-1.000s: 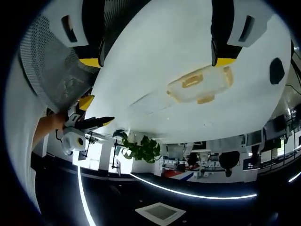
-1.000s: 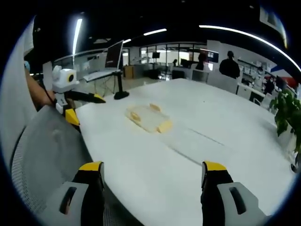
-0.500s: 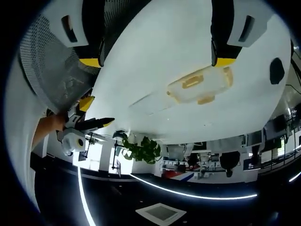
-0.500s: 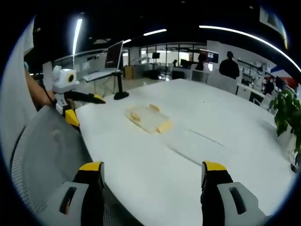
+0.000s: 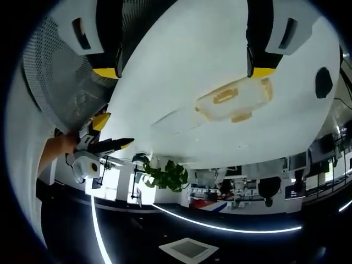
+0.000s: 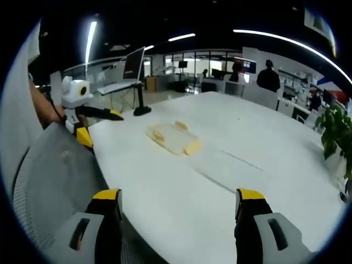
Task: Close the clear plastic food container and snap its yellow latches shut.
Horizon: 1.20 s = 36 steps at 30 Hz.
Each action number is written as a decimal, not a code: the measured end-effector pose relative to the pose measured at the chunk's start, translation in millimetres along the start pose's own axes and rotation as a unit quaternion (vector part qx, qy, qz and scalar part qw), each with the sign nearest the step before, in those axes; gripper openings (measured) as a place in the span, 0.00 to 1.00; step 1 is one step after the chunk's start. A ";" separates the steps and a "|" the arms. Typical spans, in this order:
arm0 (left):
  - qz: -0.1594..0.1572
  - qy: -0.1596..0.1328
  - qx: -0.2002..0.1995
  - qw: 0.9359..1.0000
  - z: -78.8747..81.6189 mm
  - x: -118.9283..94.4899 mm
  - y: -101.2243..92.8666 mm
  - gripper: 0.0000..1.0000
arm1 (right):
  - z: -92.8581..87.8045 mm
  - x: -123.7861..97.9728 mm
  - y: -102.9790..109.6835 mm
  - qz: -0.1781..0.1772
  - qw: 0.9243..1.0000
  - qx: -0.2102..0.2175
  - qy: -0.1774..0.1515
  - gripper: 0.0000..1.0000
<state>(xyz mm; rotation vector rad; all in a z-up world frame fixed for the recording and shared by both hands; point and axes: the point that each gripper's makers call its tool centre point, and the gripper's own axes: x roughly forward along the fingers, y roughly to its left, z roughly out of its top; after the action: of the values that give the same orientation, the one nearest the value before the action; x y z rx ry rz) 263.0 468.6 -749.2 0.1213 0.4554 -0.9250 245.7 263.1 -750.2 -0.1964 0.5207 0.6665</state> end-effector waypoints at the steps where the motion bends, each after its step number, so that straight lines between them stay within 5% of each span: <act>1: 0.000 0.000 0.000 1.000 0.1 -0.1 -0.2 0.95 | 0.4 0.0 -0.4 0.000 1.000 0.000 -0.001 0.85; 36: -0.001 -0.008 -0.002 1.000 4.9 1.0 0.4 0.95 | 2.8 -2.1 -5.6 -0.010 1.000 0.003 -0.007 0.85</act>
<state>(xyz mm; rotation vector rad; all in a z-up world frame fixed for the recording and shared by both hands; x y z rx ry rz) 265.4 466.7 -745.2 0.1090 0.4429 -0.9262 249.0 258.6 -746.7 -0.1901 0.5073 0.6470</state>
